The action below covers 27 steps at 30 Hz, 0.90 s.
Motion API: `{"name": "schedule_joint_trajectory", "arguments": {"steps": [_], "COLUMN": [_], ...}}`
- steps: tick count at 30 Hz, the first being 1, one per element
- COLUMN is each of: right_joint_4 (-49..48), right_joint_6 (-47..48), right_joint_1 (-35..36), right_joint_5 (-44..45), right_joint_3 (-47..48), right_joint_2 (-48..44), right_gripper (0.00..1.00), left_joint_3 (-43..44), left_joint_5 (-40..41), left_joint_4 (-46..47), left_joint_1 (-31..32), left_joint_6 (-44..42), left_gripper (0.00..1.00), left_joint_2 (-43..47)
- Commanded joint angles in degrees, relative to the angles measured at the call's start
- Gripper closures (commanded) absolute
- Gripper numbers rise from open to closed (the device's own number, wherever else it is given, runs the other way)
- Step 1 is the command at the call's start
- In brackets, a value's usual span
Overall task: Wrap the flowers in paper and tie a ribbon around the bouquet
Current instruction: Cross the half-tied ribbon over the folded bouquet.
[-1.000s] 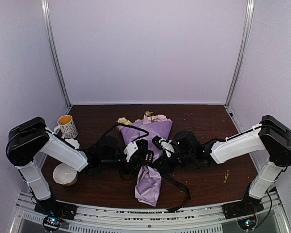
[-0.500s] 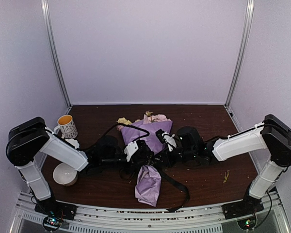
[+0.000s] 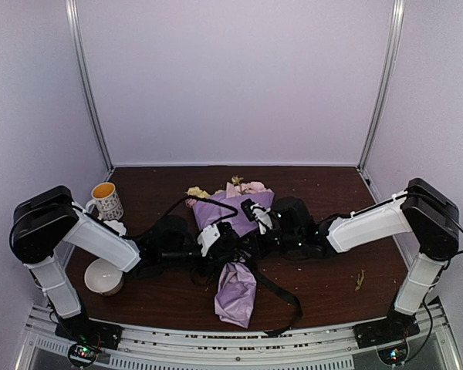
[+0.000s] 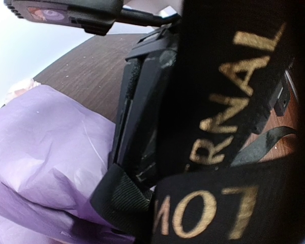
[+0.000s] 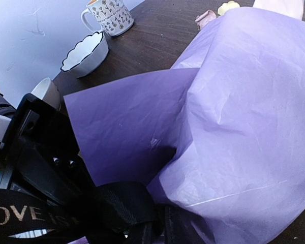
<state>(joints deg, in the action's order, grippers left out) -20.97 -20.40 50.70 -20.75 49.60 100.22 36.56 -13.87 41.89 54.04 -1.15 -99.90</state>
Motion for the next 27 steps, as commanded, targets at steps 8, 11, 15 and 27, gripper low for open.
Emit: {"name": "schedule_joint_trajectory", "arguments": {"steps": [8, 11, 15, 27], "right_joint_4": [0.7, 2.8, 5.6, 12.8], "right_joint_6": [0.0, 1.7, 3.8, 10.7], "right_joint_1": [-0.5, -0.1, 0.6, 3.3], "right_joint_5": [2.1, 2.5, 2.3, -7.3], "right_joint_3": [-1.0, -1.8, -3.0, -2.6], "right_joint_2": [-2.6, -5.4, -8.2, -11.3], "right_gripper": [1.00, 1.00, 1.00, 1.00], "left_joint_3": [0.6, 1.9, 3.8, 4.8], "left_joint_5": [2.6, 7.1, 9.9, 13.1], "left_joint_4": [0.1, -3.2, -7.7, -9.1], "left_joint_1": [-0.3, -0.3, -0.3, -0.3], "left_joint_6": [-0.1, -0.3, -2.3, -2.5], "left_gripper": [1.00, 1.00, 1.00, 1.00], "left_joint_2": [1.2, 0.9, 0.4, 0.1]}}
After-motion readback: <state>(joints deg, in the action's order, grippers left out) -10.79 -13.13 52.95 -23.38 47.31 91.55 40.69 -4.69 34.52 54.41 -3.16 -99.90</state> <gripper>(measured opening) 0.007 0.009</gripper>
